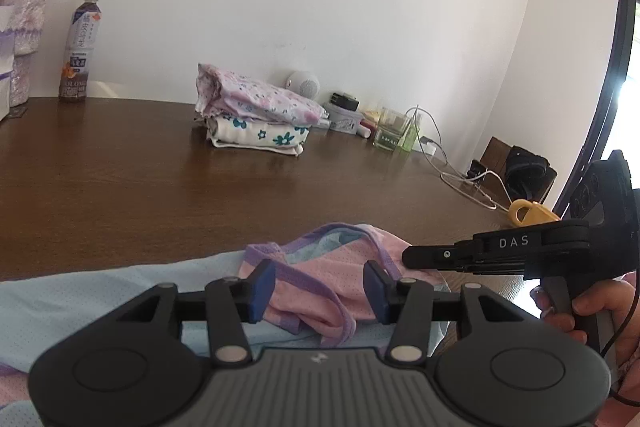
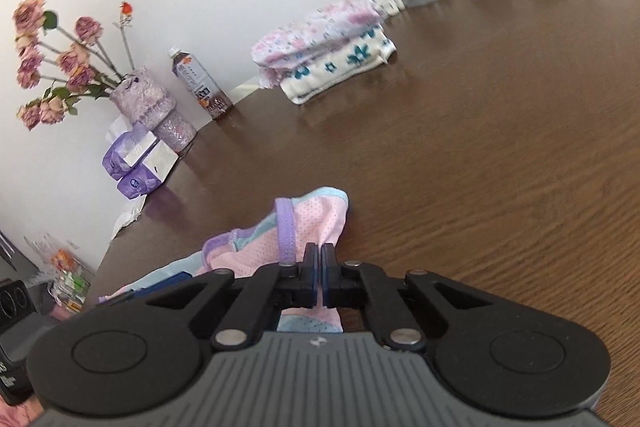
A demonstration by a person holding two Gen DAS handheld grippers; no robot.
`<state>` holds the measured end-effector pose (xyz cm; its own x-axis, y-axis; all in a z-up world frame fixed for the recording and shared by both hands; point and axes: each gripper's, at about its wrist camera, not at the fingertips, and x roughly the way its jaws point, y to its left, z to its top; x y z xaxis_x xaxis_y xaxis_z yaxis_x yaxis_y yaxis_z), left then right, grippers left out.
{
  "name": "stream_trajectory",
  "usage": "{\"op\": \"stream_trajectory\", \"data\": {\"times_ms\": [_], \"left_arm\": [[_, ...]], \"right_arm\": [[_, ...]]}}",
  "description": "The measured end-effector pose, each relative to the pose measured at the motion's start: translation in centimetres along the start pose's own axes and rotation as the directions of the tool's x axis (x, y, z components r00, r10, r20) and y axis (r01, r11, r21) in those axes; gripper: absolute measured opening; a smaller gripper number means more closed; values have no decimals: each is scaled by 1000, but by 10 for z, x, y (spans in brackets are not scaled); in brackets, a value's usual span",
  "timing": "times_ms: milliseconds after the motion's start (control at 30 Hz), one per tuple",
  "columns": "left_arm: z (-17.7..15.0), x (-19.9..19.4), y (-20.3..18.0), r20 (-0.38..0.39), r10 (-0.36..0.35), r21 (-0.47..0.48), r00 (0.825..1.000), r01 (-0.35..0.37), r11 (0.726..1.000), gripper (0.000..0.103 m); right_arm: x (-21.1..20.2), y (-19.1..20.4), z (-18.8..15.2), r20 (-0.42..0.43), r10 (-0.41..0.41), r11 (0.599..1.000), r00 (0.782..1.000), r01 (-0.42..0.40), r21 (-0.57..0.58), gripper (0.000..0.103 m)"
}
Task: Fold clothes
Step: 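Grasp the pink corner with the right gripper and lift it over the bundle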
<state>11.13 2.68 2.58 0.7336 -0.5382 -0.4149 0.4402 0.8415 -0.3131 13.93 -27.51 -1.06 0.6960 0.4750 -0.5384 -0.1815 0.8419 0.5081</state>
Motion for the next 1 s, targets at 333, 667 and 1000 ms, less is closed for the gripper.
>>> {"op": "stream_trajectory", "data": {"times_ms": [333, 667, 1000], "left_arm": [[-8, 21, -4, -121, -13, 33, 993, 17, 999, 16], [-12, -8, 3, -81, -13, 56, 997, 18, 998, 54], [-14, -63, 63, 21, 89, -66, 996, -88, 994, 58]], "right_arm": [[-9, 71, 13, -4, 2, 953, 1000, -3, -304, 1], [6, 133, 4, -68, 39, 860, 997, -68, -505, 1], [26, 162, -14, -135, 35, 814, 990, -107, -571, 1]]}}
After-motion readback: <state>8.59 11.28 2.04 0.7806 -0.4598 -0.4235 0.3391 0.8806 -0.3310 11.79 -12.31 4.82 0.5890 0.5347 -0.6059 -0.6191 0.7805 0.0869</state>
